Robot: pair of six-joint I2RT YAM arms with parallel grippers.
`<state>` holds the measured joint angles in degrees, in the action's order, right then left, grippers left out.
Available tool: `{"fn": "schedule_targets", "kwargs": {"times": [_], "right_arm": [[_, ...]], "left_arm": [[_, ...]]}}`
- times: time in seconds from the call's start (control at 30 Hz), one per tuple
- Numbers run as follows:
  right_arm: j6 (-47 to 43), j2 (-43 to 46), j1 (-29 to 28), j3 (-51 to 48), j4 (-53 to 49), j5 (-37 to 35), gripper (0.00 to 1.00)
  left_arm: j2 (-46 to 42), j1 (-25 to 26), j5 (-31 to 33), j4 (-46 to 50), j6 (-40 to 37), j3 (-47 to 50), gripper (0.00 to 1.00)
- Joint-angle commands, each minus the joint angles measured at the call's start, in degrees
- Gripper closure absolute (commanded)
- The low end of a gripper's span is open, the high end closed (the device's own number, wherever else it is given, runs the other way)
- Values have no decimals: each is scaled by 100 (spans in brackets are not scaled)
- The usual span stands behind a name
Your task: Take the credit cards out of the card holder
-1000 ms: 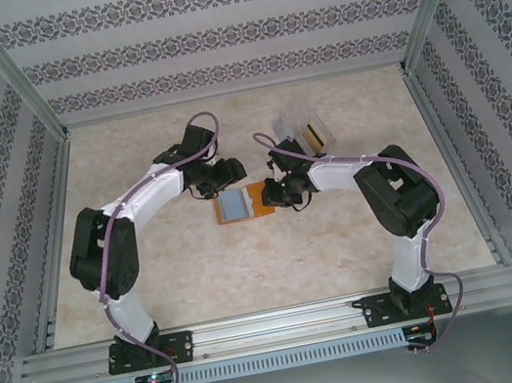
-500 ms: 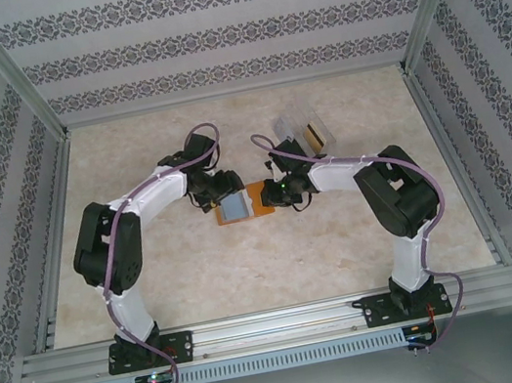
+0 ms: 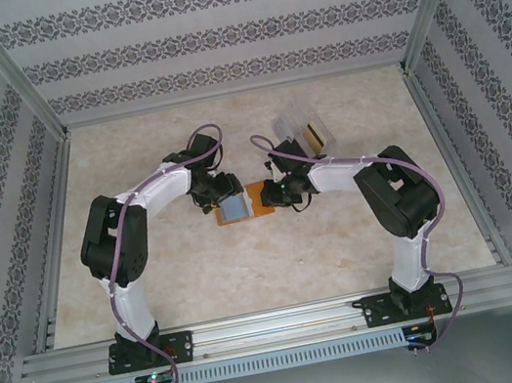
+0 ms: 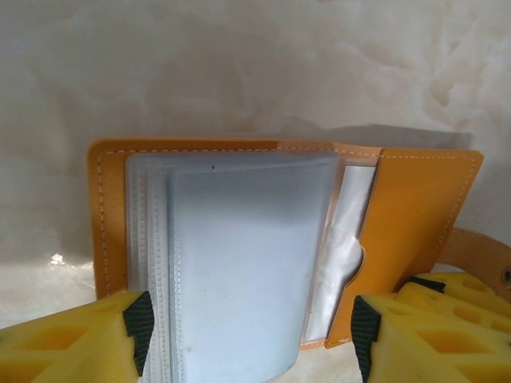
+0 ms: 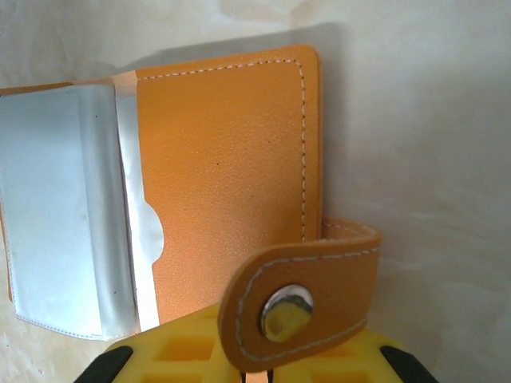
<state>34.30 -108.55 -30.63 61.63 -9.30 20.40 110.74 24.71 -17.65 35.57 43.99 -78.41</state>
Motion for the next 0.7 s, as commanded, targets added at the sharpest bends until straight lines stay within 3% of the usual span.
{"fn": "schedule_targets", "kwargs": {"times": [0.0,0.27,0.43,0.67], "right_arm": [[-93,-87,-85,-63,-176,-186,82],[-103,-165,-110,-4,-222,-202,82],[-116,-163,-105,-2,-247,-218,81],[-106,-140,-118,-16,-225,-212,81]], "left_arm": [[220,31,-178,-35,-48,-109,36],[260,23,-322,-102,-83,-104,49],[310,8,-421,-23,-41,-170,45],[382,13,-1329,-445,-63,-261,44]]}}
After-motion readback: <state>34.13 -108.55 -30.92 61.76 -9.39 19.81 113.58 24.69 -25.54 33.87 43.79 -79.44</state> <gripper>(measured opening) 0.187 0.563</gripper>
